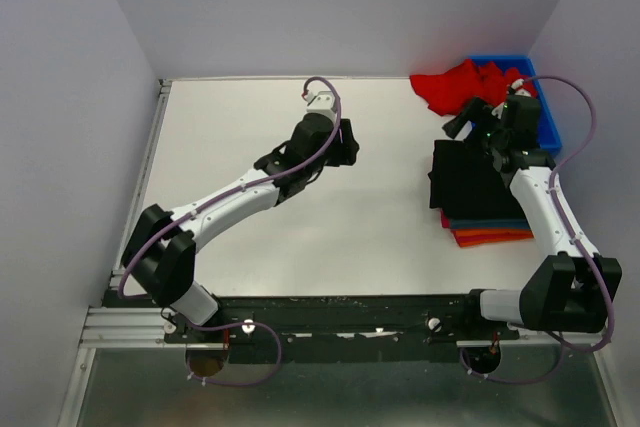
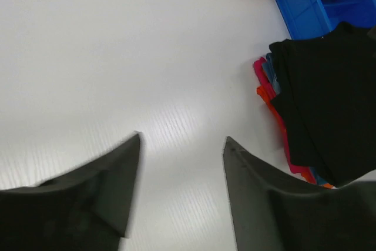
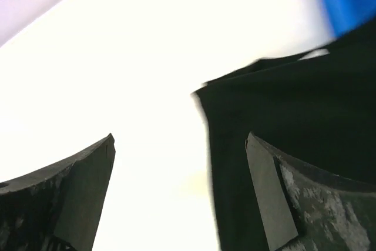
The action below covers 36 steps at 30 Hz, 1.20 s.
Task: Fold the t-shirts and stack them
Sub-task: Put the neatly folded tshirt into the corner of the board with both arms
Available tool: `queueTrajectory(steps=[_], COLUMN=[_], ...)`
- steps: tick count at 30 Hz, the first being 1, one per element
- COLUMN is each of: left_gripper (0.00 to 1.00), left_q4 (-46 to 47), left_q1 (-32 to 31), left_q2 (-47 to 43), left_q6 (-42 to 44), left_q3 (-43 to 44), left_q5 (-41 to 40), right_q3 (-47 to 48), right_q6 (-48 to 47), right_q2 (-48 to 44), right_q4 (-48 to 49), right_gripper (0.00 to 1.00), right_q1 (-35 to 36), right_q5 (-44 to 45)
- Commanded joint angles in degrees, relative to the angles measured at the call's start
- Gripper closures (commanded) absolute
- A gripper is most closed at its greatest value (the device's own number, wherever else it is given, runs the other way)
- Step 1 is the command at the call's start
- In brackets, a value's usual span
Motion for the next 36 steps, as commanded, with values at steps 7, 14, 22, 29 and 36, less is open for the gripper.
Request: queueTrajectory(steps=[7, 14, 22, 29, 36], left_gripper=[0.01, 0.01, 0.01, 0.01, 0.02], left_q4=[5.1, 10.7, 15.8, 15.0, 16.4], left_q1=[2.3, 2.3, 2.3, 2.3, 2.5], left_q2=[-23.1, -34.5, -48.3, -52.1, -51.3], left_q6=[3.6, 5.2, 7.9, 7.5, 7.8], left_q3=[-24.4, -40.5, -50.6, -51.4, -51.9], left_q5=[-16.9, -14.9, -16.5, -16.4, -16.7], right_q3=[-9.0, -24.1, -38.7, -40.7, -40.1], right_q6=[-7.6, -5.5, -1.7, 0.2, 0.2], right_q2=[-12.9, -22.4, -28.1, -25.1, -24.4], right_q4=[9.1, 19.9, 30.9, 34.6, 33.7], right_gripper=[0.00, 0.01, 0.00, 0.00, 0.00], right_q1=[18.3, 27.6, 29.4, 29.4, 29.4], right_q5=[-3.0, -2.4, 2.5, 0.7, 1.0])
